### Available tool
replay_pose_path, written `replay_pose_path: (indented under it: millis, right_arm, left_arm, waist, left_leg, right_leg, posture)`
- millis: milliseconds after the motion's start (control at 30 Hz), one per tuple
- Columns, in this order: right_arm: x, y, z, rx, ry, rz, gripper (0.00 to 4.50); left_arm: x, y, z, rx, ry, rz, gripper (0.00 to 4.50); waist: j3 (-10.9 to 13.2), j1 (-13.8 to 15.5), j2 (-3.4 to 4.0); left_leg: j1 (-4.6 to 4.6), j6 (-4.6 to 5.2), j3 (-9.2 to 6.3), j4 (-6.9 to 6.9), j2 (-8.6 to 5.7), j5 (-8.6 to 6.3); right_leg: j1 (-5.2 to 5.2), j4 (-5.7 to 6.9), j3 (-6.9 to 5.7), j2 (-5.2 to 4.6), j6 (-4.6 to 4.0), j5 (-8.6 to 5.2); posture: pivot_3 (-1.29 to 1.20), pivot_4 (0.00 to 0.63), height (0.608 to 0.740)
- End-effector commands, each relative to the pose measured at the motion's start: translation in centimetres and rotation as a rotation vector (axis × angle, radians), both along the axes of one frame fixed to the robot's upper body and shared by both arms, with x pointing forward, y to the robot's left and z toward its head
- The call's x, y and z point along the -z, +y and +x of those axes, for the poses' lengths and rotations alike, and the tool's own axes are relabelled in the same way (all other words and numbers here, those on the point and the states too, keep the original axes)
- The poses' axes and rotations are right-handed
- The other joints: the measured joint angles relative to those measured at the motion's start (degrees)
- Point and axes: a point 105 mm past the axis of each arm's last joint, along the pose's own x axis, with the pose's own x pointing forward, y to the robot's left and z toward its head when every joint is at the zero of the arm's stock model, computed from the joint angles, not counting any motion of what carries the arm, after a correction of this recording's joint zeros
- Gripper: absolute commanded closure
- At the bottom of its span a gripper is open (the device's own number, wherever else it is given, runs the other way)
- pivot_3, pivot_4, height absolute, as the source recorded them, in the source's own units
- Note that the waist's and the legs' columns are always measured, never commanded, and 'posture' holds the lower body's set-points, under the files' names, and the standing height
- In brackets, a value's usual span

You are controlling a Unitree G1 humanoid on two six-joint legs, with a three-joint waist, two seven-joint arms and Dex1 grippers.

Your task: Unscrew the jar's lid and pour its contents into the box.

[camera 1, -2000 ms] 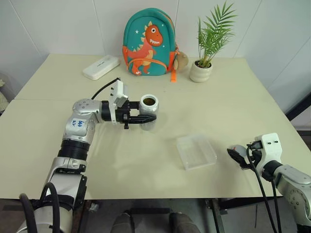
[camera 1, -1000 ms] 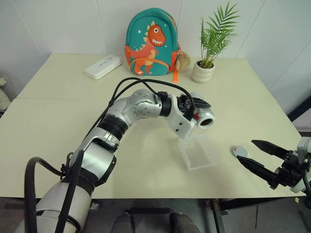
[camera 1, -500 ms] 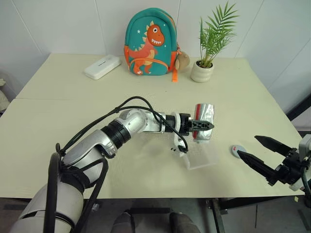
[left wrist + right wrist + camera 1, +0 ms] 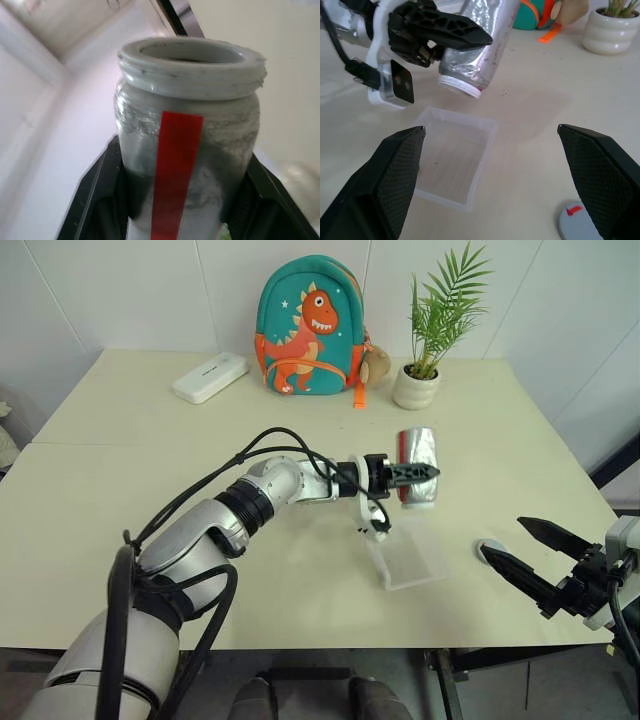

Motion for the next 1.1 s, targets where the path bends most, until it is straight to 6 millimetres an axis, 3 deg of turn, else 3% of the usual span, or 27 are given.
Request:
replay_pose_path:
  millis: [33, 267, 467, 567, 800, 967, 1100]
  right_arm:
    - [-0.9, 0.5, -0.3, -0.03, -0.039, -0.018, 0.04]
    - [-1.4, 0.4, 0.2, -0.073, -0.024, -0.056, 0.04]
    - [-1.6, 0.4, 1.0, -0.109, -0.017, -0.07, 0.04]
    - [-1.7, 0.4, 1.5, -0.129, -0.015, -0.072, 0.04]
    - [-1.5, 0.8, 2.2, -0.167, -0.009, -0.076, 0.04]
    - [-1.1, 1.1, 2.4, -0.189, 0.003, -0.081, 0.04]
    - [-1.0, 1.1, 2.6, -0.195, 0.003, -0.08, 0.04]
  left_arm:
    - [-4.3, 0.7, 1.3, -0.089, 0.204, -0.221, 2.57]
    - [-4.6, 4.5, 4.0, -0.224, 0.877, -0.602, 2.57]
    - [-3.2, 8.2, 5.1, -0.148, 1.509, -0.947, 2.57]
    - [-1.9, 10.6, 5.5, -0.135, 1.69, -1.054, 2.57]
    - [0.8, 12.1, 3.9, -0.11, 1.794, -1.011, 2.57]
    - [5.5, 12.8, 1.8, -0.136, 1.887, -0.929, 2.57]
    - [6.7, 13.1, 1.3, -0.177, 1.881, -0.901, 2.57]
  waist:
    - [0.0, -0.07, 0.0]
    - [-0.05, -0.13, 0.08]
    - [-0.07, -0.12, 0.12]
    - [-0.08, -0.2, 0.14]
    - [-0.09, -0.04, 0.15]
    - [-0.11, -0.07, 0.2]
    - [-0.11, -0.18, 0.2]
  left_leg:
    - [0.01, 0.0, 0.0, 0.0, 0.0, 0.0]
    - [0.16, 0.17, 0.01, -0.04, 0.01, 0.11]
    - [0.2, 0.22, -0.16, 0.0, 0.04, 0.23]
    - [0.26, 0.23, -0.19, 0.03, 0.05, 0.25]
    - [0.31, 0.26, -0.22, 0.08, 0.04, 0.36]
    - [0.35, 0.26, -0.24, 0.08, 0.05, 0.36]
    - [0.51, 0.27, -0.25, 0.09, 0.06, 0.38]
  right_leg:
    - [0.0, 0.01, 0.0, 0.0, 0.0, 0.0]
    - [0.03, 0.31, -0.02, 0.02, 0.39, 0.19]
    - [-0.02, 0.71, -0.05, 0.15, 0.58, 0.27]
    - [0.01, 0.78, -0.05, 0.17, 0.64, 0.31]
    - [0.1, 0.82, -0.05, 0.18, 0.67, 0.34]
    - [0.18, 0.78, -0.05, 0.17, 0.67, 0.34]
    - [0.33, 0.74, -0.06, 0.18, 0.53, 0.32]
  posture:
    - [0.0, 0.15, 0.74]
    - [0.0, 0.15, 0.74]
    - [0.0, 0.15, 0.74]
    - [0.0, 0.15, 0.74]
    - [0.0, 0.15, 0.74]
    - [0.0, 0.15, 0.74]
    - [0.0, 0.15, 0.74]
